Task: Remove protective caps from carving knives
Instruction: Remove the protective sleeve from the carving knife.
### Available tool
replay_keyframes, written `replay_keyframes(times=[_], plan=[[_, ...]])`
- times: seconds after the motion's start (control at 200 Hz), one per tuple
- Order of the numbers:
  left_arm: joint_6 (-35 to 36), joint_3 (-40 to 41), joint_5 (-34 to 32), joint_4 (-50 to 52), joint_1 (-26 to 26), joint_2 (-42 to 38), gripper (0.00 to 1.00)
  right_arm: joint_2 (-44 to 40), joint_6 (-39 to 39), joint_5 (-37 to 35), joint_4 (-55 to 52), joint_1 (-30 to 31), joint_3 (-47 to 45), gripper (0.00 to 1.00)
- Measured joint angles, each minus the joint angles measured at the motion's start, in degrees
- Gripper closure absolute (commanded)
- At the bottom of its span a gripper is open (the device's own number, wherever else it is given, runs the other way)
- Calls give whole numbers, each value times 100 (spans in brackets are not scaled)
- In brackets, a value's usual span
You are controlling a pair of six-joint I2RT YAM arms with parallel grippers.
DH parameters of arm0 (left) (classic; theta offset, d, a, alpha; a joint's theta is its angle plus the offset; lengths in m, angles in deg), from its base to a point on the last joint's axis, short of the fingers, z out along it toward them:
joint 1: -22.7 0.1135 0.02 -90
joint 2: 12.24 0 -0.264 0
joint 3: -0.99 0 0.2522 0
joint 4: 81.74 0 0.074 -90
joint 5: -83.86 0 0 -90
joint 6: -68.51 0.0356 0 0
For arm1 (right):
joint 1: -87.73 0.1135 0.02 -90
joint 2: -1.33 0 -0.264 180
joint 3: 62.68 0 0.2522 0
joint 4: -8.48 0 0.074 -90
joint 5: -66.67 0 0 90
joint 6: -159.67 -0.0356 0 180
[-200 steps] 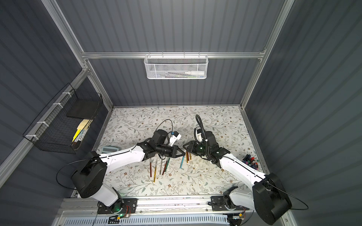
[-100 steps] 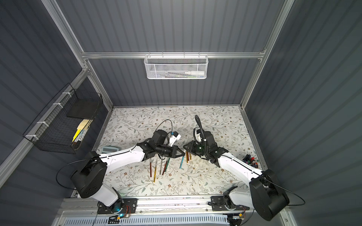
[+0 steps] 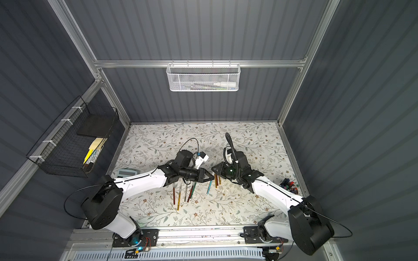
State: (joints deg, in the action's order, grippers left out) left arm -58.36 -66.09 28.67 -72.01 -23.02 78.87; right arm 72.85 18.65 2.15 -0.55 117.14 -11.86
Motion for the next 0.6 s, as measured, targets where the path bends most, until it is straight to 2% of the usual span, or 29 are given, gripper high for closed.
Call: replay_keyframes(times=[0.22,0.415,0.6], plan=[[2,0,31,-13,-11,2,79,-2,-4,2,2,0,0,84],[-26,0,28,-9,-9,7,90,-37,-22,4,17,0,0,84],[-20,0,26,-11,-24,7,95,-50,-39,7,35,0,0,73]])
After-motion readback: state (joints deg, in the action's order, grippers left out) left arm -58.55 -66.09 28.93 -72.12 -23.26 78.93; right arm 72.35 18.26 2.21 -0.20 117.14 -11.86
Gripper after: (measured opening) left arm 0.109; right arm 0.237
